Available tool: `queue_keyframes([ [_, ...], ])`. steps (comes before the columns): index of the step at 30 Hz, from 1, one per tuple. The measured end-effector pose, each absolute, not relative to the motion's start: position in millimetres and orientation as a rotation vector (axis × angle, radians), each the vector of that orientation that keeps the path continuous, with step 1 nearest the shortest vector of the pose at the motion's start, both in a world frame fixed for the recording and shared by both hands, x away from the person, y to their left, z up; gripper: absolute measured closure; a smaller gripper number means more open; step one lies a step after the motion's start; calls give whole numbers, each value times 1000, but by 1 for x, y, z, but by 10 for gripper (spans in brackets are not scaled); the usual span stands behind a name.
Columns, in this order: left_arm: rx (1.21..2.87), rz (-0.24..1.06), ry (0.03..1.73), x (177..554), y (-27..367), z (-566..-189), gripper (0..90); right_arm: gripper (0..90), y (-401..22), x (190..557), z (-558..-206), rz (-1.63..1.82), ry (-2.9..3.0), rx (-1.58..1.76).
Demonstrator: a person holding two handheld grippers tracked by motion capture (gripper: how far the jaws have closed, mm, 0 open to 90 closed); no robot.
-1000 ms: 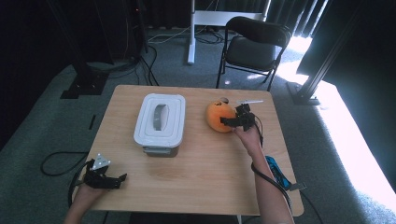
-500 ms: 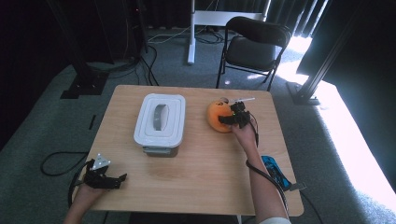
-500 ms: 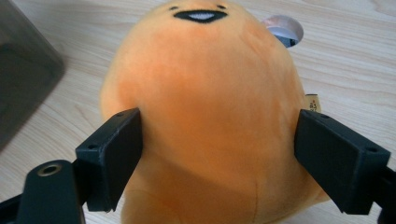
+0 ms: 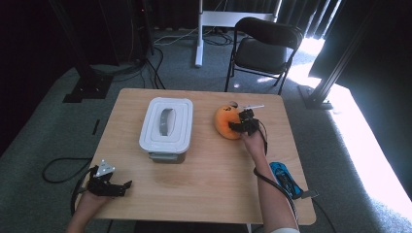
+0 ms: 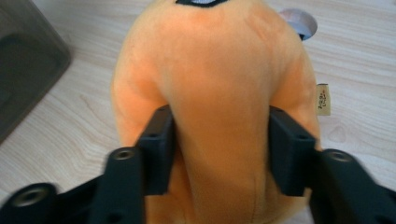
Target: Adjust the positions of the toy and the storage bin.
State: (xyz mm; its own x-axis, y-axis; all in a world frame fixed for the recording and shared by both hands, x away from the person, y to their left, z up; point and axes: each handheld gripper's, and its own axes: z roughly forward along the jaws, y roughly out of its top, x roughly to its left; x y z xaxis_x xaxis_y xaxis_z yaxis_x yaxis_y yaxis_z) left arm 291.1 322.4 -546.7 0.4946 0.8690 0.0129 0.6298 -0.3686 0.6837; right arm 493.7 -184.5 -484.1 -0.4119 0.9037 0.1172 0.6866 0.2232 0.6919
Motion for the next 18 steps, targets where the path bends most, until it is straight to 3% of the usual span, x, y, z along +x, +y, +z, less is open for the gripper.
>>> queue_keyframes([
  [5,2122,501,1226,291,322,-547,2,696,-185,490,-475,957,2172,1494],
  [11,2122,500,1227,291,322,-547,2,715,-192,486,-467,941,2137,1487],
  [18,2122,500,1226,291,322,-547,2,724,-228,478,-453,943,2069,1516],
])
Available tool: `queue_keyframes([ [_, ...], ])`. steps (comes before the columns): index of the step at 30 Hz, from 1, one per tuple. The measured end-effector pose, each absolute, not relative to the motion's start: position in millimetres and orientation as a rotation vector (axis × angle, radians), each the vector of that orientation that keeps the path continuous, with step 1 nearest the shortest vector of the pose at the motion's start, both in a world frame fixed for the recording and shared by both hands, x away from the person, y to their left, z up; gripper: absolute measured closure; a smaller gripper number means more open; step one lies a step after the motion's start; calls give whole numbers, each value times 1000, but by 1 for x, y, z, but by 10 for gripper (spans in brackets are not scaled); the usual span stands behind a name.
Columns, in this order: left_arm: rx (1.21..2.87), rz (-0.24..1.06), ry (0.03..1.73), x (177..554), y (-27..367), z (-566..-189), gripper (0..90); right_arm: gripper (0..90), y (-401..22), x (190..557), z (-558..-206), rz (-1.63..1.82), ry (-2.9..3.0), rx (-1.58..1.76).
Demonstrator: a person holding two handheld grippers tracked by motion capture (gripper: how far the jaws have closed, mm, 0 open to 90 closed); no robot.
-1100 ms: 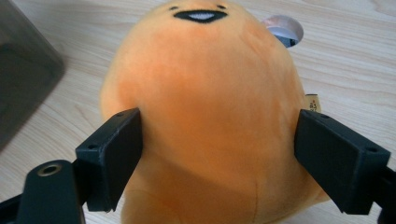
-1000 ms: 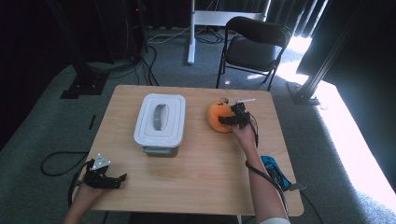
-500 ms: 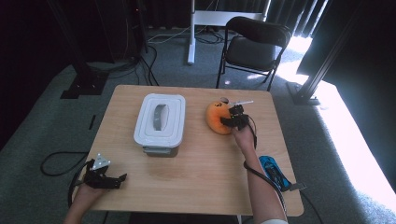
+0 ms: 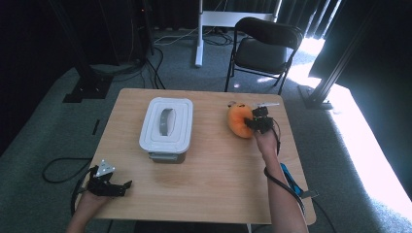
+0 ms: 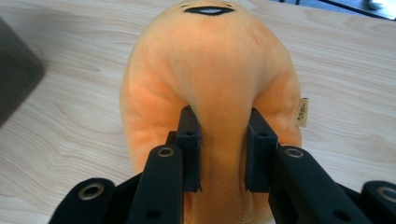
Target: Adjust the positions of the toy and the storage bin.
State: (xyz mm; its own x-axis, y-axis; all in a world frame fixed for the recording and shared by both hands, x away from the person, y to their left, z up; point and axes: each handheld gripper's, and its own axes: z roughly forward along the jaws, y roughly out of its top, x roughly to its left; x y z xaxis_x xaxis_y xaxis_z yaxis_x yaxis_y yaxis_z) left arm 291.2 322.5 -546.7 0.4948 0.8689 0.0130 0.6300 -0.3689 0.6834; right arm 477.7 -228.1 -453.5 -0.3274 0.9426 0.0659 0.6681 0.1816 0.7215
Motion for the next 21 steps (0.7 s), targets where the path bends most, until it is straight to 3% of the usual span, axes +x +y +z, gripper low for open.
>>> queue_keyframes([
  [21,2121,500,1227,291,322,-547,2,722,-322,458,-438,829,1904,1613],
])
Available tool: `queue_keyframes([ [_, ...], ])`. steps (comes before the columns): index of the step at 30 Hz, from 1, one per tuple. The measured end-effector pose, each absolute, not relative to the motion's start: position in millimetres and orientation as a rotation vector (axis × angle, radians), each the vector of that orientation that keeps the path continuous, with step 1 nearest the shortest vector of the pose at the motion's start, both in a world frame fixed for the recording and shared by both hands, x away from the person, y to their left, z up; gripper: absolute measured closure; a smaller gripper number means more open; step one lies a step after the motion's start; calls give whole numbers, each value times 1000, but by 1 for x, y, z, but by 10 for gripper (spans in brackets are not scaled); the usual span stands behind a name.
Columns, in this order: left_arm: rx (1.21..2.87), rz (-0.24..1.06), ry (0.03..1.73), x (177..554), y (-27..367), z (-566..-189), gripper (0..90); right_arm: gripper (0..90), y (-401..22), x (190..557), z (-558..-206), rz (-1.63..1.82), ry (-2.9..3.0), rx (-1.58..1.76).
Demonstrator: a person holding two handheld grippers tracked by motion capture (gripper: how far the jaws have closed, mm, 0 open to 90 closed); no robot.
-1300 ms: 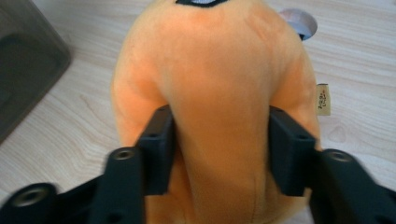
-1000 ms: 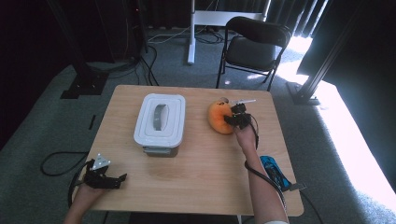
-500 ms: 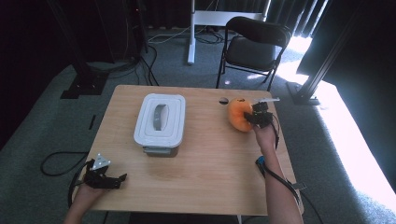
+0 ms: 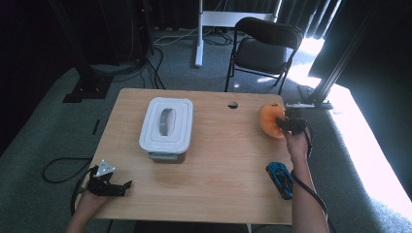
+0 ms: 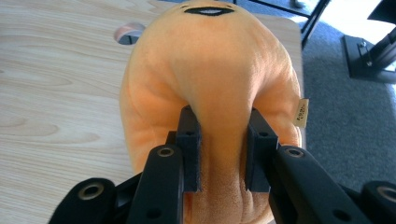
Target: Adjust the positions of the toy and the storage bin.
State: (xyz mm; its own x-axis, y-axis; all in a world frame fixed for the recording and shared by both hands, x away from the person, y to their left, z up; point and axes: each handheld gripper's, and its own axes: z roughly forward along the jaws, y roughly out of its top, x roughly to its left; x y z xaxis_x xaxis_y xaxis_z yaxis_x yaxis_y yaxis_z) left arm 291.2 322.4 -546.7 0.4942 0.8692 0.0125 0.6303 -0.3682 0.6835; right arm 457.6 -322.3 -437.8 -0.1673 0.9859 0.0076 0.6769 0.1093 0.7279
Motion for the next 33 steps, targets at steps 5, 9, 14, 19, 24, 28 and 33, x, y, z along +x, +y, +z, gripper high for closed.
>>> queue_keyframes([
  [5,2122,500,1227,291,322,-547,2,721,-331,456,-447,785,1906,1637],
  [9,2122,500,1227,291,322,-547,2,720,-329,457,-455,803,1930,1649],
  [14,2122,500,1227,291,322,-547,2,709,-321,459,-469,780,1964,1650],
  [19,2122,500,1227,291,322,-547,2,620,-323,459,-467,780,1976,1653],
  [24,2123,500,1227,291,322,-547,2,364,-326,460,-464,804,2006,1662],
  [28,2122,502,1240,292,321,-546,1,250,-327,457,-460,846,1983,1666],
  [33,2123,468,1258,294,322,-543,1,134,-321,449,-451,873,1985,1604],
])
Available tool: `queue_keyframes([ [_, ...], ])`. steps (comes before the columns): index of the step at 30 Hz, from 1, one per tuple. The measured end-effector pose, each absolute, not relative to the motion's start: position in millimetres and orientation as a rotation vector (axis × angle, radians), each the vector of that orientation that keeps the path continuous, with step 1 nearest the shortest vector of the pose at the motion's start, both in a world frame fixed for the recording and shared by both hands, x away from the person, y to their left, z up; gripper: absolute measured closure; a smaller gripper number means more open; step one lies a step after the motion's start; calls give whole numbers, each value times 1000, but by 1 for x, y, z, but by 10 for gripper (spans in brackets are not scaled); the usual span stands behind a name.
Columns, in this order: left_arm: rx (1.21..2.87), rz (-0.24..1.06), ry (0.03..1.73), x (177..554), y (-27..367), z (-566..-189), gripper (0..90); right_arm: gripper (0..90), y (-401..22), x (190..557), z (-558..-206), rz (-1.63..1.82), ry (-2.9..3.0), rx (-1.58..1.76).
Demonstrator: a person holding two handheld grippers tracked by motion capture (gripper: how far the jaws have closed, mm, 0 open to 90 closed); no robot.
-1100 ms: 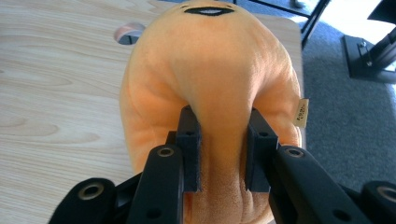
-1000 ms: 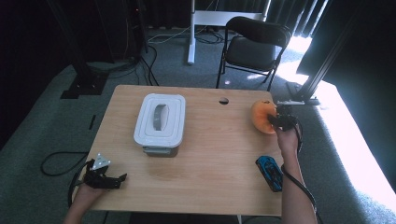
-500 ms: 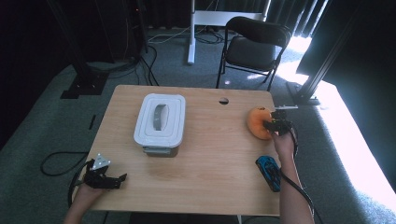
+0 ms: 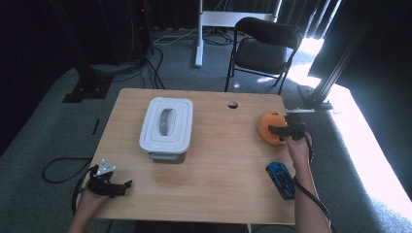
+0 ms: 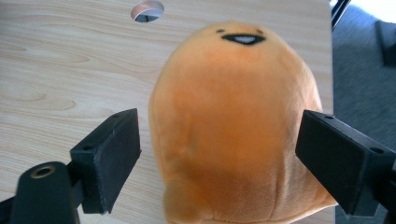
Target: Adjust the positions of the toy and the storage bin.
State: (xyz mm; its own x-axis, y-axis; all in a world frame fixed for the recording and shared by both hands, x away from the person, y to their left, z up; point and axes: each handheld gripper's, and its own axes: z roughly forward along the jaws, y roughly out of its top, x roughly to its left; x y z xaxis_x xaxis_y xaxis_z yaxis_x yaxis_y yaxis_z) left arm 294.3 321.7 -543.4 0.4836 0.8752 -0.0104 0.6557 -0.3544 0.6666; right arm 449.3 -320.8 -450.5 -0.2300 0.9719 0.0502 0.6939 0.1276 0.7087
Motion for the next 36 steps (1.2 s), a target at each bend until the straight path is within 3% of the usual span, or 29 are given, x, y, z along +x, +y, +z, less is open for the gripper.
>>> queue_keyframes([
  [13,2065,506,1253,304,322,-537,1,131,-280,441,-429,1048,1992,1431],
  [36,2049,597,1293,355,317,-528,1,133,-186,456,-464,1113,2189,1348],
])
